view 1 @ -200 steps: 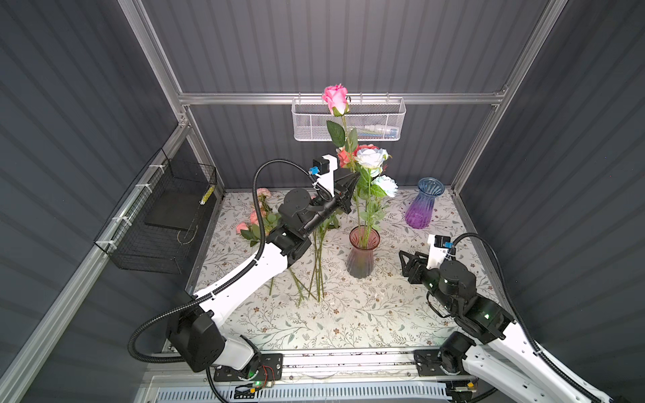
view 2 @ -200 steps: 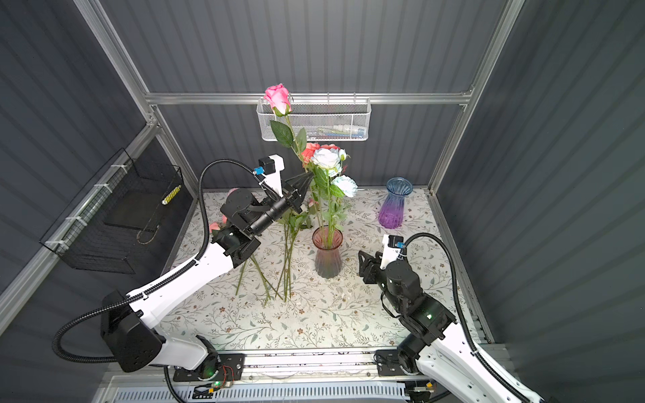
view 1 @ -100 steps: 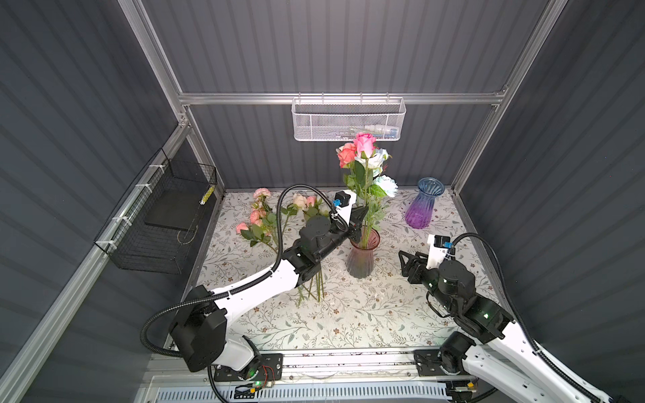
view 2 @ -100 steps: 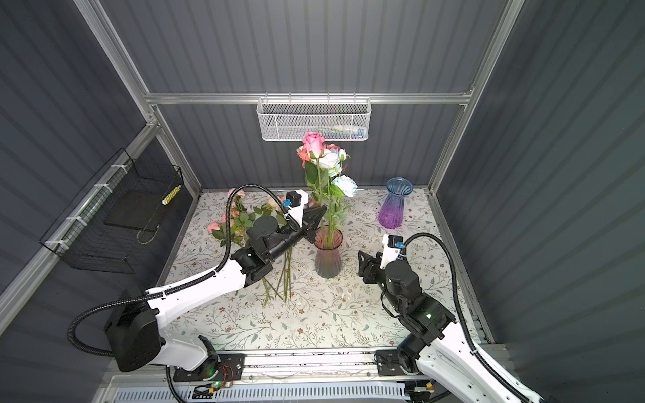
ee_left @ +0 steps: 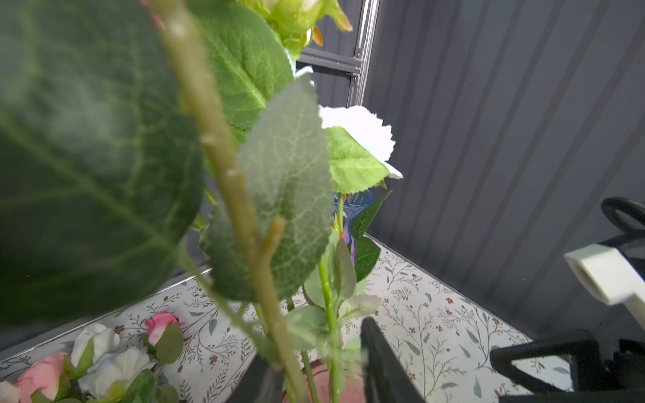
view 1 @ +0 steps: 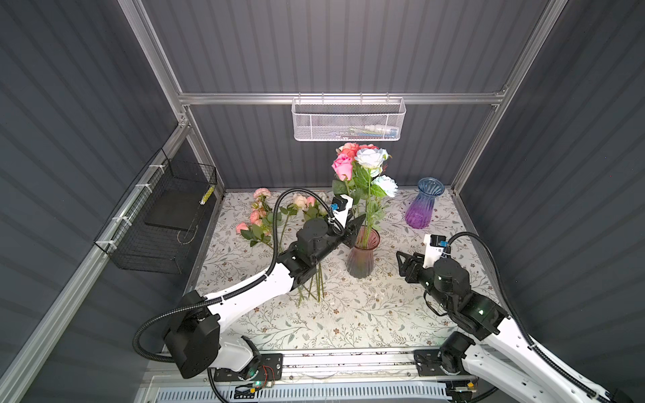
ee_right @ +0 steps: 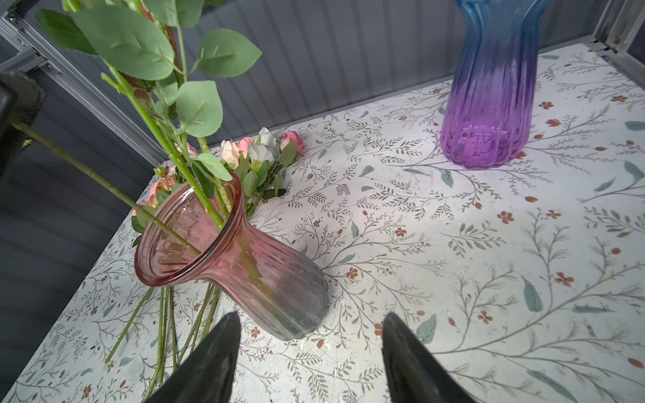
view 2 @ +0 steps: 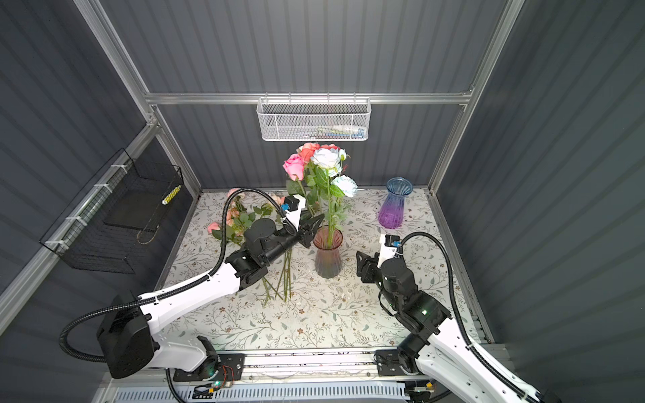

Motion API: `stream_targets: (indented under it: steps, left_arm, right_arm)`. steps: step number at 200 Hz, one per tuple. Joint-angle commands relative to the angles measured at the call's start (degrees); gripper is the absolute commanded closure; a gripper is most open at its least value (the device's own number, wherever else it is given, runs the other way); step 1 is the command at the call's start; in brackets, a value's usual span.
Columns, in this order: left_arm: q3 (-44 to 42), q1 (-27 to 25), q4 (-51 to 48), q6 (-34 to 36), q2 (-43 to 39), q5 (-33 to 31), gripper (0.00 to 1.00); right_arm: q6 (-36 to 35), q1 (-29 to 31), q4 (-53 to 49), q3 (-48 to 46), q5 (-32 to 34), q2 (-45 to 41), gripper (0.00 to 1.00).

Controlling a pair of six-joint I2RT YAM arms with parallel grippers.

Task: Arrange the flowers into the vase
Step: 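Lower the pink rose stem into the pink vase with the left gripper, then open the left gripper and draw it back toward the flower pile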

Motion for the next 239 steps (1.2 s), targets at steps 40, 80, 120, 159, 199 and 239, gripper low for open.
stream_targets:
  steps: [40, 80, 120, 159, 199, 239]
  left_arm:
    - [6.26, -0.35, -20.22, 3.67, -3.88, -2.08, 0.31]
    - [4.93, -0.35, -29.43, 3.41, -8.66, -3.91, 0.21]
    - [0.67, -0.30, -31.77, 1.81, -16.03, -5.33, 0.09]
    - [-1.72, -0.31, -36.42, -1.10, -20.27, -16.66, 0.10]
    - [-6.72, 0.74, -41.18, -9.71, -20.76, -30.93, 0.21]
    - [-10.73, 15.93, -45.10, -22.85, -16.38, -17.91, 0.46]
  right_arm:
    - [0.28, -0.16, -0.16, 0.48, -0.25, -0.31, 0.33]
    - [0.00, -0.13, -0.86, 0.73, 0.12, -0.85, 0.32]
    - [-0.75, -0.16, -0.80, 1.76, 1.61, 0.14, 0.29]
    - [-1.53, -0.17, -0.59, 3.07, 2.48, 0.52, 0.28]
    - [0.27, -0.18, 0.00, 3.66, 3.16, 2.07, 0.32]
    - [1.59, -0.13, -0.95, 3.44, 2.16, 3.89, 0.45]
